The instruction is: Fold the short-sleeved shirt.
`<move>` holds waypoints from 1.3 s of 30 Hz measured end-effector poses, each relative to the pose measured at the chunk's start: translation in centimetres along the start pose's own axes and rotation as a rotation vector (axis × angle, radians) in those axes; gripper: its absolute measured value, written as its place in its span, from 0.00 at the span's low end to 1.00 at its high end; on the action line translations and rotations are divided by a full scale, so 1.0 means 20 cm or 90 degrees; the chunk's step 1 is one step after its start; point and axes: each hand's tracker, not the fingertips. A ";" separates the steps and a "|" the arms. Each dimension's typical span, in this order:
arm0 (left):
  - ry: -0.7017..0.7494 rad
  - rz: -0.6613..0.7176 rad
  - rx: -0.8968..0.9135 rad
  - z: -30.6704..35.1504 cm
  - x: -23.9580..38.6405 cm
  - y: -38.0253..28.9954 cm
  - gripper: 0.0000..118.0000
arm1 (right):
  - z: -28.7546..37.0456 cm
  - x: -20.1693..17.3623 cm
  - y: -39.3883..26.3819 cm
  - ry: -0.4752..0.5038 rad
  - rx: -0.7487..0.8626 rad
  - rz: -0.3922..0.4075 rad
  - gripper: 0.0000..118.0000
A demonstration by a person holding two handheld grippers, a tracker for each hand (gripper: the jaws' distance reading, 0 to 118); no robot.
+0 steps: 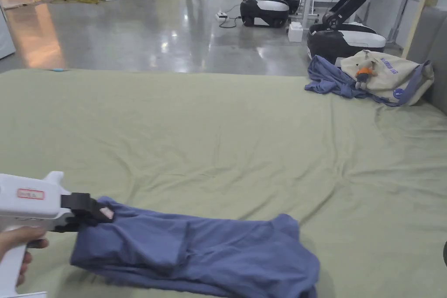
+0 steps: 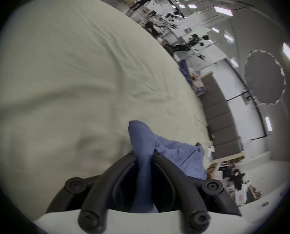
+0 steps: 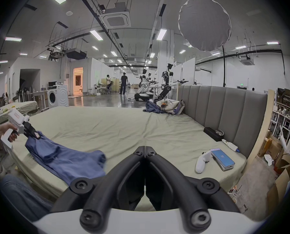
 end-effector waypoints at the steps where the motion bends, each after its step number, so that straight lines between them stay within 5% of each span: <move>1: 0.034 -0.014 -0.004 0.08 0.00 0.01 0.08 | 0.01 0.00 -0.01 0.001 -0.001 -0.003 0.01; 5: 0.168 -0.034 0.026 0.20 0.15 0.04 0.08 | 0.03 -0.02 -0.02 0.009 -0.007 -0.009 0.01; 8: 0.254 -0.162 0.019 0.13 0.58 0.08 0.08 | 0.05 -0.03 -0.01 0.011 -0.003 -0.012 0.01; 14: 0.185 -0.283 -0.063 -0.39 1.25 0.03 0.08 | 0.13 -0.01 0.02 0.018 0.009 -0.021 0.01; 20: 0.192 -0.287 -0.160 -0.94 1.27 -0.14 0.08 | 0.18 0.12 -0.02 -0.004 0.006 -0.024 0.01; 21: 0.194 -0.288 -0.160 -0.99 1.24 -0.14 0.13 | 0.19 0.15 -0.02 -0.010 0.007 -0.031 0.02; 22: 0.186 -0.284 -0.160 -1.03 1.21 -0.15 0.30 | 0.19 0.18 -0.03 -0.014 0.008 -0.040 0.02; 24: 0.042 -0.179 -0.162 -1.02 1.18 -0.17 0.98 | 0.20 0.23 -0.03 -0.029 0.008 -0.053 0.02; 29: -0.375 0.057 -0.139 -0.68 1.16 -0.14 1.00 | 0.21 0.28 -0.04 -0.034 0.009 -0.068 0.02; 31: -0.363 -0.013 -0.028 -0.45 1.21 -0.18 1.00 | 0.23 0.27 -0.03 -0.028 0.016 -0.069 0.02; 33: -0.231 -0.093 0.098 -0.27 1.19 -0.24 1.00 | 0.24 0.25 -0.03 -0.023 0.024 -0.062 0.02; 34: -0.129 -0.172 0.165 -0.22 1.20 -0.31 0.95 | 0.24 0.23 -0.03 -0.018 0.027 -0.060 0.02; 35: -0.017 -0.283 0.190 -0.21 1.29 -0.44 0.60 | 0.23 0.22 -0.03 -0.014 0.027 -0.062 0.02; 37: 0.154 -0.450 0.266 -0.33 1.33 -0.64 0.10 | 0.22 0.20 -0.04 0.000 0.022 -0.070 0.02; 38: 0.206 -0.485 0.246 -0.42 1.31 -0.70 0.00 | 0.21 0.18 -0.04 0.005 0.020 -0.070 0.02; 39: 0.186 -0.434 0.280 -0.53 1.19 -0.66 0.00 | 0.21 0.17 -0.04 0.008 0.018 -0.070 0.02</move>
